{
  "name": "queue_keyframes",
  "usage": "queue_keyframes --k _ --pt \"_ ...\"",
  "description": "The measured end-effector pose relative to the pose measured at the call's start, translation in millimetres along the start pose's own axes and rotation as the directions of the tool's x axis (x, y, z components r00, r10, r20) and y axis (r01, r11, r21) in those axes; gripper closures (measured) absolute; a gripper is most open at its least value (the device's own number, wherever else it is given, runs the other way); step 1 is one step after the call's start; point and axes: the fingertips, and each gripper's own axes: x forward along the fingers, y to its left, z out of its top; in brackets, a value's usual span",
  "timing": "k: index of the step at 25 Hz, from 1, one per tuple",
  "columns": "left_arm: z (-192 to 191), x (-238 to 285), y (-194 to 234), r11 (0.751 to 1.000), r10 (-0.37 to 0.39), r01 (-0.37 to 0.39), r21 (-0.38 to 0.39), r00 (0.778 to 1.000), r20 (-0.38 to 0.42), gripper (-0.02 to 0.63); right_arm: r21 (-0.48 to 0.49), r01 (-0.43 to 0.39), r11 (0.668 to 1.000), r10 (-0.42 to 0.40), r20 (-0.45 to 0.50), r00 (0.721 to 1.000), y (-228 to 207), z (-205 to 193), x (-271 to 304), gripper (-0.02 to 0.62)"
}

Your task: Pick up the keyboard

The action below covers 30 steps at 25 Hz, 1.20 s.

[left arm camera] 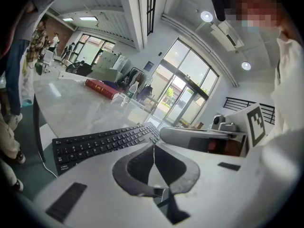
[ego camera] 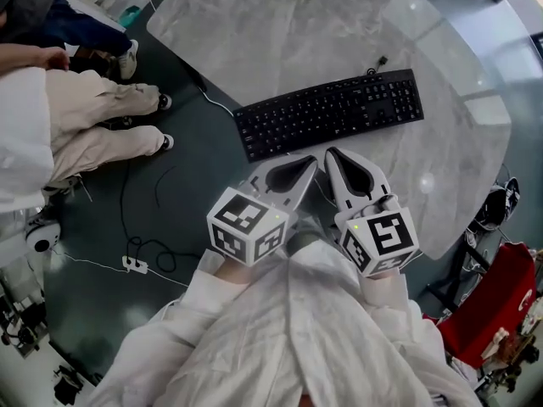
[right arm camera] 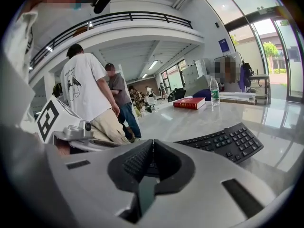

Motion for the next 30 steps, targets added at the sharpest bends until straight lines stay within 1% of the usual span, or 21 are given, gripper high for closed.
queue_keyframes --k 8,16,26,30 --pt "-11.7 -15.8 26.0 0.999 0.029 -0.029 -0.026 1.0 -0.006 0.589 0.017 -0.043 0.999 0.043 -0.039 0.998 12.5 -17.1 19.0 0.565" --pt "-24.9 -23.8 57.1 0.995 0.088 -0.089 -0.034 0.996 -0.027 0.589 0.018 -0.067 0.998 0.068 -0.101 0.993 13.3 -38.1 32.3 0.565" --pt "-50.5 -29.8 80.6 0.984 0.14 -0.146 -0.101 0.988 -0.066 0.588 0.017 -0.106 0.994 0.108 -0.149 0.983 20.8 -55.2 49.8 0.565" --pt "-56.5 -34.8 93.1 0.974 0.188 -0.195 -0.119 0.98 -0.066 0.587 0.014 -0.116 0.993 0.116 -0.168 0.979 23.2 -62.1 57.1 0.565"
